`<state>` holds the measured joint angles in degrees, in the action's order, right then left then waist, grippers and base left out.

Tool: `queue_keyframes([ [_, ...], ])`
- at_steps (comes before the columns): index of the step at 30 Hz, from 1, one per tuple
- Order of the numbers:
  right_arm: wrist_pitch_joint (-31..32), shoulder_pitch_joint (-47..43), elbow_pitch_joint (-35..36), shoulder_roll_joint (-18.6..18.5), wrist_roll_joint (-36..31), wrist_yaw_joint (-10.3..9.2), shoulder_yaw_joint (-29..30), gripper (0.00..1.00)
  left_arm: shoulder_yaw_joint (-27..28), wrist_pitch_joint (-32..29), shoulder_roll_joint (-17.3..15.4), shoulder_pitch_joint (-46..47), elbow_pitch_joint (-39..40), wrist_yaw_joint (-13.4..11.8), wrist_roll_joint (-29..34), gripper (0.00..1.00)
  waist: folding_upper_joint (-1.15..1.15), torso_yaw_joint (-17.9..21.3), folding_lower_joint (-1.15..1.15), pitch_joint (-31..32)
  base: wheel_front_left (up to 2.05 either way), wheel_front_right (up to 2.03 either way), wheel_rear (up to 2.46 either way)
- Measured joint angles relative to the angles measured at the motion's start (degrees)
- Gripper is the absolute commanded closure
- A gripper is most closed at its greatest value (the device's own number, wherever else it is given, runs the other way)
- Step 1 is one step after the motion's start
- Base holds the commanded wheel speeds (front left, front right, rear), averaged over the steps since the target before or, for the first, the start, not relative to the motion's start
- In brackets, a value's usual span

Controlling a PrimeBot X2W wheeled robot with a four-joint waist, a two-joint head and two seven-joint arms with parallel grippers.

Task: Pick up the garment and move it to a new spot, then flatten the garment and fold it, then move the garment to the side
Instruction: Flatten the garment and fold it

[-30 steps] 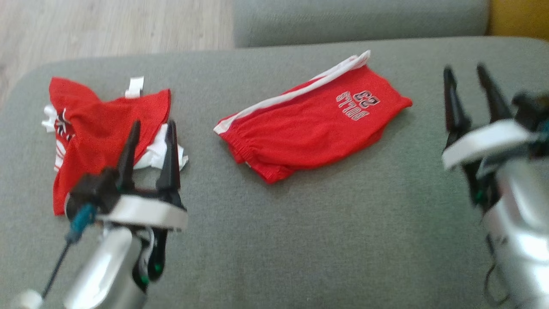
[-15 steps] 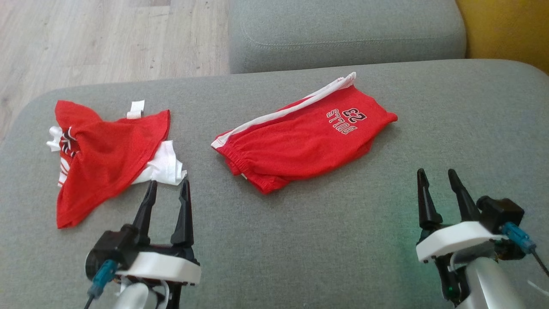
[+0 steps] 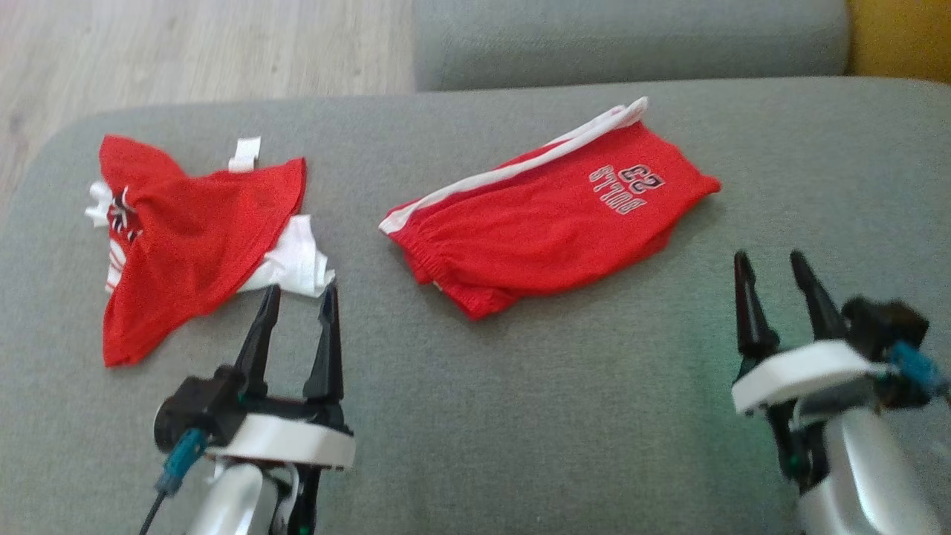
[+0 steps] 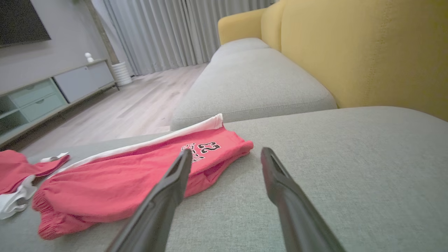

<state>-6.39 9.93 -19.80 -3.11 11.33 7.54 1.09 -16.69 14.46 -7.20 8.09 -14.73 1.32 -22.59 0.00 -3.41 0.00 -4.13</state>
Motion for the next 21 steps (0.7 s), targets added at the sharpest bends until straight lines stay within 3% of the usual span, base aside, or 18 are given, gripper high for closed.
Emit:
queue_keyframes([
  [5,4.5,7.1,-1.7,0.0,-3.0,0.00,3.4,0.00,0.1,0.0,1.1,3.5,-0.3,1.4,1.3,0.00,0.00,-1.9,0.01,-3.2,0.00,0.00,0.00],
  [13,10.2,20.1,-13.3,0.0,-1.8,0.00,13.1,0.00,-0.2,0.0,2.9,7.7,-1.6,2.9,2.0,0.00,0.00,-6.1,0.01,-8.6,0.00,0.00,0.00],
  [21,13.3,29.8,-25.1,-0.1,-11.8,0.00,24.4,0.00,-0.8,0.0,4.1,10.8,-2.7,4.3,2.0,0.00,0.00,-10.4,0.01,-12.8,0.00,0.00,0.00],
])
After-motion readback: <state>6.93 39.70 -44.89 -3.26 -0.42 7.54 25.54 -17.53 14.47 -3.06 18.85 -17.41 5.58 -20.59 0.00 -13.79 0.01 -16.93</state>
